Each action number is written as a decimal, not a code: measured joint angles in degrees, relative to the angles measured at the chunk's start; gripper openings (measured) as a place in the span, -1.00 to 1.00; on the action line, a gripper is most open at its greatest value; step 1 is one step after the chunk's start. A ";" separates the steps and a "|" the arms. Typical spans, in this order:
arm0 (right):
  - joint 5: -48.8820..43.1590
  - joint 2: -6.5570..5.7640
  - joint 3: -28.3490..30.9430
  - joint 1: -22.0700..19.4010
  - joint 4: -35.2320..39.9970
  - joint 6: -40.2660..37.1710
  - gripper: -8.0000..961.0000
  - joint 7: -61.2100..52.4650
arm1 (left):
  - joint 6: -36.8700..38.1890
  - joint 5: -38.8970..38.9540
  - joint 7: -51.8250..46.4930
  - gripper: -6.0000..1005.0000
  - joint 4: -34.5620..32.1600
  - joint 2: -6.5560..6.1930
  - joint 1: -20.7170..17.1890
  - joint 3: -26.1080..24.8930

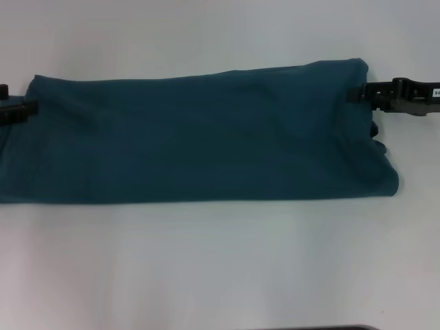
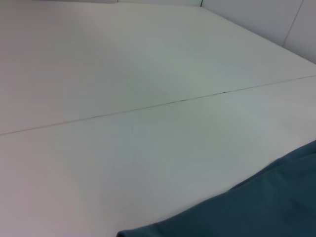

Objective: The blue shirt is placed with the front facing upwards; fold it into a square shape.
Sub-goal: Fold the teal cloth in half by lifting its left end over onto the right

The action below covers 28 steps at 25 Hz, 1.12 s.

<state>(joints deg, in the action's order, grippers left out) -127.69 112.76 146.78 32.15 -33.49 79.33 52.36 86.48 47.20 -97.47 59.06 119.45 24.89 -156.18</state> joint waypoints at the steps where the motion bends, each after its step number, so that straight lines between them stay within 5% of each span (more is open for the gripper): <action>1: 0.16 0.00 0.00 -0.07 0.00 0.00 0.48 -0.02 | 0.00 0.00 0.00 0.46 0.00 0.00 0.04 0.00; 4: 0.41 0.00 0.20 -0.26 0.21 -0.34 0.45 -0.05 | 0.00 0.00 0.01 0.46 0.00 -0.01 0.23 0.00; 15: 0.43 0.29 0.44 -0.51 0.69 -1.57 -0.56 0.17 | 0.00 0.00 0.18 0.47 0.00 -0.01 0.33 0.00; 28: 0.39 -0.15 0.61 -1.89 0.49 -3.24 -0.93 0.28 | 0.00 -0.10 0.17 0.46 -0.02 -0.01 0.42 0.00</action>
<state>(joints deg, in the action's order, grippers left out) -127.30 112.61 147.39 30.26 -32.99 76.09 52.63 86.48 47.10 -97.29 59.04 119.44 25.31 -156.18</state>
